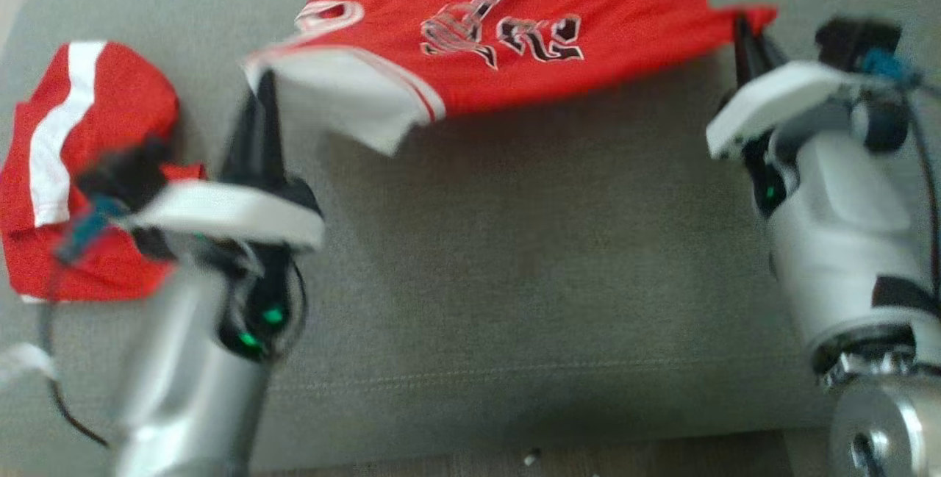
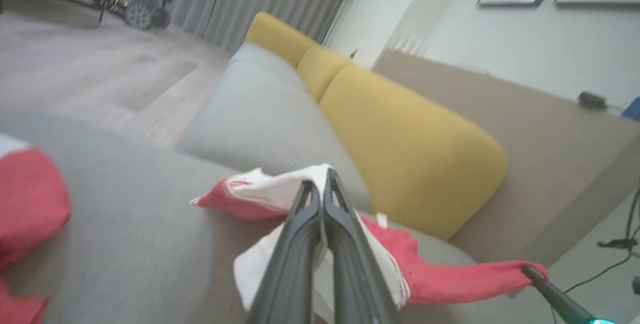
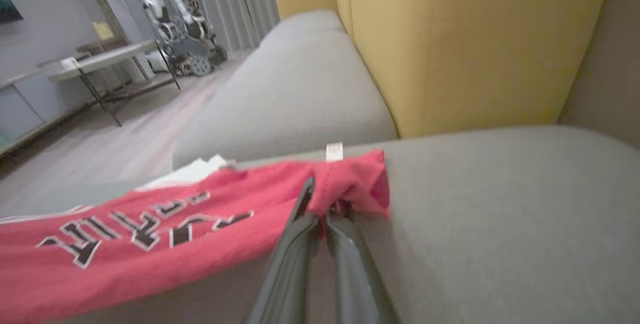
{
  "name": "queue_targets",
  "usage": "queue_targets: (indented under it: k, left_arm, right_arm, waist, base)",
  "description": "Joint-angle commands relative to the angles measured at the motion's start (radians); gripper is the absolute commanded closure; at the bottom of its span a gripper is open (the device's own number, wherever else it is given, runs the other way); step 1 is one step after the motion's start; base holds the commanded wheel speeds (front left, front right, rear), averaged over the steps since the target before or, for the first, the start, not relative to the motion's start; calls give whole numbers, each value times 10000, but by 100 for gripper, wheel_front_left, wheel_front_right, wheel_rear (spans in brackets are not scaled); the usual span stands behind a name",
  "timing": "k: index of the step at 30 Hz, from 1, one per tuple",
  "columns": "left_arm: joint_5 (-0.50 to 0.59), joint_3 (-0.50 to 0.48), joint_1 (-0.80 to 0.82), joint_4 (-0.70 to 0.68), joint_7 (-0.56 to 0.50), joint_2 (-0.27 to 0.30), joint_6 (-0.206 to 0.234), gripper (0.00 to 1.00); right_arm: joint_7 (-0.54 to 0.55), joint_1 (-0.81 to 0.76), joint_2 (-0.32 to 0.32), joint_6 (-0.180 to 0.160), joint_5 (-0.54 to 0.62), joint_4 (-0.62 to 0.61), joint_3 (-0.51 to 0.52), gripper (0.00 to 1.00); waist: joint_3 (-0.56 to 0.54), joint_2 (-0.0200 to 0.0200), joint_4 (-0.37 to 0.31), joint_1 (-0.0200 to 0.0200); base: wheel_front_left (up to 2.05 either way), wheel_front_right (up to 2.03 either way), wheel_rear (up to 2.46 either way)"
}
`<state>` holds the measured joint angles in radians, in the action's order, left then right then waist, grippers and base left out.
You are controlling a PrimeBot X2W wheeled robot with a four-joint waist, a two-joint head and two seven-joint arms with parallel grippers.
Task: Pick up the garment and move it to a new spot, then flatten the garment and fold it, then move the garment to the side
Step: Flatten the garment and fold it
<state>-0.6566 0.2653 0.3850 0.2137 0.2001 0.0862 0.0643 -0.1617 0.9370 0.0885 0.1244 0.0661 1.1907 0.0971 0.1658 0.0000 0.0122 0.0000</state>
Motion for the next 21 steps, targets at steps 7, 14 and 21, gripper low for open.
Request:
queue_targets:
  k: [7,14,21]
  left_arm:
    - [-464,-1155,2238,-3131,-1567,968,627,100]
    - [-842,-1510,4201,-4464,-3567,1420,1570,100]
    - [-970,-1604,6873,-3399,-4760,1690,2033,100]
  right_arm:
    - [694,1785,527,63,-1685,-2114,-2033,100]
    - [2712,2322,1416,63,-3115,-4964,-3011,100]
    - [4547,2653,1783,63,-3923,-6665,-2739,100]
  waist:
    - [-1113,0,-534,0]
    - [-1185,0,-855,0]
    - [68,0,-1003,0]
  base:
    - [0,0,0]
    - [0,0,0]
    - [0,0,0]
